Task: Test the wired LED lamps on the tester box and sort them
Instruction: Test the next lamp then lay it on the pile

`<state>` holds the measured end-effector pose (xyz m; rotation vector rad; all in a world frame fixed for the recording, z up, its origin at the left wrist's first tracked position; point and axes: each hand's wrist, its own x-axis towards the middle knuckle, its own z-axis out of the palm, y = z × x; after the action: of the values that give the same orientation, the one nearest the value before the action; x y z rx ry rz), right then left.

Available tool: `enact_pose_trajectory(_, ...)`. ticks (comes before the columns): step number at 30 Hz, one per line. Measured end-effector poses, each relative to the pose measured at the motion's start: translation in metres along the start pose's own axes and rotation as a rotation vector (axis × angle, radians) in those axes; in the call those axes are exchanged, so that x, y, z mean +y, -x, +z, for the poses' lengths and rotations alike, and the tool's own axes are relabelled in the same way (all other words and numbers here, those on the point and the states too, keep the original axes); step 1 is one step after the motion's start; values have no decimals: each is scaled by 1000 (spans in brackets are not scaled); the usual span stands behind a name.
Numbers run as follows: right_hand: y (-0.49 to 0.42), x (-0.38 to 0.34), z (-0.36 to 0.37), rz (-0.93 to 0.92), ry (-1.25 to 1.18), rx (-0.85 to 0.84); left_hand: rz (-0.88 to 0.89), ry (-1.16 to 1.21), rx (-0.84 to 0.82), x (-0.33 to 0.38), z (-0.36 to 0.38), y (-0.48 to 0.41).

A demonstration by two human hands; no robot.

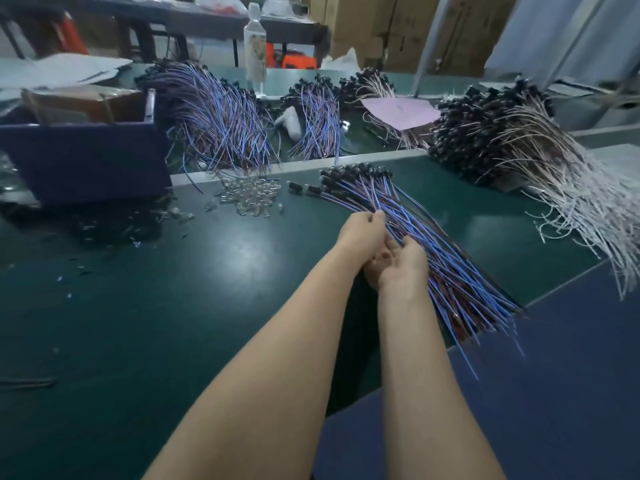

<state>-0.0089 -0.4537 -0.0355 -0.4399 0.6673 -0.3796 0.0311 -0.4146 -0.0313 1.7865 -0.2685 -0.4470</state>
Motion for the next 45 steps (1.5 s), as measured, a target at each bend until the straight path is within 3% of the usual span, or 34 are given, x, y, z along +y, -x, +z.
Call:
enact_pose_trajectory(4,15,20,15,-75,60,-14,27,95,136,-5,-25,12)
enact_pose_trajectory(9,42,88,59,-70,261,-219,92,295,483,-21,-103,42)
enact_pose_trajectory(15,85,196,93,-117,810,-615,196,453,1032,-40,-225,110)
enact_pose_trajectory(21,134,281,112,-262,1406,-990,204,555,1314,-54,-304,167)
enact_pose_trajectory(24,153,305,119,-364,1592,-1107,135,585,1367,-64,-323,179)
enact_pose_trajectory(27,158,318,123,-430,1719,-1122,74,658,1362,-68,-331,186)
enact_pose_trajectory(34,144,306,128,-386,1446,-1002,7,728,1318,-77,-338,184)
enact_pose_trajectory(39,147,304,128,-350,1704,-1210,4,674,1318,-75,-337,184)
enact_pose_trajectory(41,144,308,129,-426,1697,-1154,38,643,1333,-73,-339,185)
enact_pose_trajectory(43,137,313,129,-587,1656,-995,85,640,1349,-72,-342,186)
enact_pose_trajectory(45,130,319,128,-716,1798,-947,105,656,1351,-71,-343,186)
